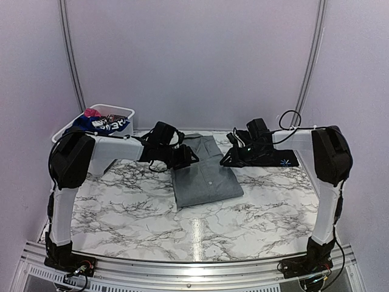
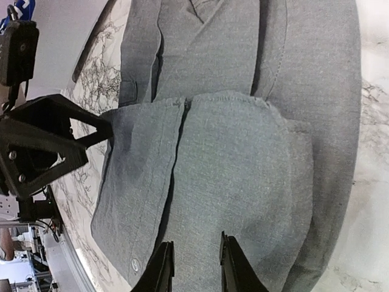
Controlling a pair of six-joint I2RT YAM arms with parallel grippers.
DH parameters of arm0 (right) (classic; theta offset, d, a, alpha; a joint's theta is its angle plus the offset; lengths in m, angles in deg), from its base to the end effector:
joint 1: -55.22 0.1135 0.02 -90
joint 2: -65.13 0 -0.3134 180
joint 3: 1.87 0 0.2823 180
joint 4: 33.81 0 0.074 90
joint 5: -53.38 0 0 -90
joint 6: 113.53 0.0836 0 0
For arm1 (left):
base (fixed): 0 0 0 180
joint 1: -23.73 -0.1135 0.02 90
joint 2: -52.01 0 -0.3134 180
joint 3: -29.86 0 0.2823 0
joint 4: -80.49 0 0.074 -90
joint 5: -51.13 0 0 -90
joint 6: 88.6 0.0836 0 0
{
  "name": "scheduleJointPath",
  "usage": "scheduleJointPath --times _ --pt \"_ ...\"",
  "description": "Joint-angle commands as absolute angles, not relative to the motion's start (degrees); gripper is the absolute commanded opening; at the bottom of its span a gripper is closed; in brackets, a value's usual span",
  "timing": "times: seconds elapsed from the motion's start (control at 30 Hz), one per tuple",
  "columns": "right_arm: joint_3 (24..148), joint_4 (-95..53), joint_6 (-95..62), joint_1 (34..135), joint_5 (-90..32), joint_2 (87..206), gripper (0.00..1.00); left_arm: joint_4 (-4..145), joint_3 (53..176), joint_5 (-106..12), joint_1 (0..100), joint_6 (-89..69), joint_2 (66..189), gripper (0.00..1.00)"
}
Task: Fold and stack the mixed laundry pile
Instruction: Smooth out the 2/3-rectangle-folded shirt at the center of the board.
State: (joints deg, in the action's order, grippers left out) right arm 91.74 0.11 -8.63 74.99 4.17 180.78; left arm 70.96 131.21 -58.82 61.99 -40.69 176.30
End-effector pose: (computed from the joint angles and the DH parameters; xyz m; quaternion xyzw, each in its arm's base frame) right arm 0.4466 0.2186 0.1763 -0.1400 0.8911 0.3998 0.1626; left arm 0.4419 -0.3848 0.1805 0.0545 0.8657 -0.4218 0.2642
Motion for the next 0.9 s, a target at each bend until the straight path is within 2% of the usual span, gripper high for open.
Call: scheduleJointPath --times 0.0,0.23,0.4,0.57,0.6,0.67,0.77,0.8,0.87 --pt "90.2 -2.2 -9.9 76.7 5.2 185.0 0.22 68.3 129.9 -59.9 65.0 -36.1 174.4 0.51" --pt "82.1 -7.0 -9.1 79.0 5.2 185.7 0.22 67.5 121.9 -59.3 64.9 -38.6 177.1 0.51" --pt "73.0 -10.1 -7.4 83.6 5.2 180.8 0.22 70.9 113.2 -59.0 65.4 -38.8 171.2 0.5" --pt "65.6 -10.7 -4.0 86.9 5.2 169.5 0.25 70.2 105.1 -57.3 65.5 -36.5 161.2 0.51" --pt "65.4 -9.8 -3.9 86.9 4.3 166.9 0.28 69.5 104.5 -56.6 65.5 -35.6 159.0 0.54" --pt "66.8 -6.4 -5.0 86.4 0.5 162.1 0.41 68.4 103.8 -55.3 65.7 -34.1 154.1 0.7" --pt "70.7 -2.1 -7.2 84.6 -3.9 156.2 0.52 65.2 103.5 -53.0 66.4 -32.4 147.2 0.93" --pt "72.1 -1.1 -7.7 84.2 -5.2 154.4 0.58 64.3 103.5 -52.2 66.6 -31.8 144.9 0.98" --pt "74.1 -0.8 -7.9 83.4 -5.6 150.8 0.75 62.8 103.4 -51.0 67.0 -30.8 141.0 0.99"
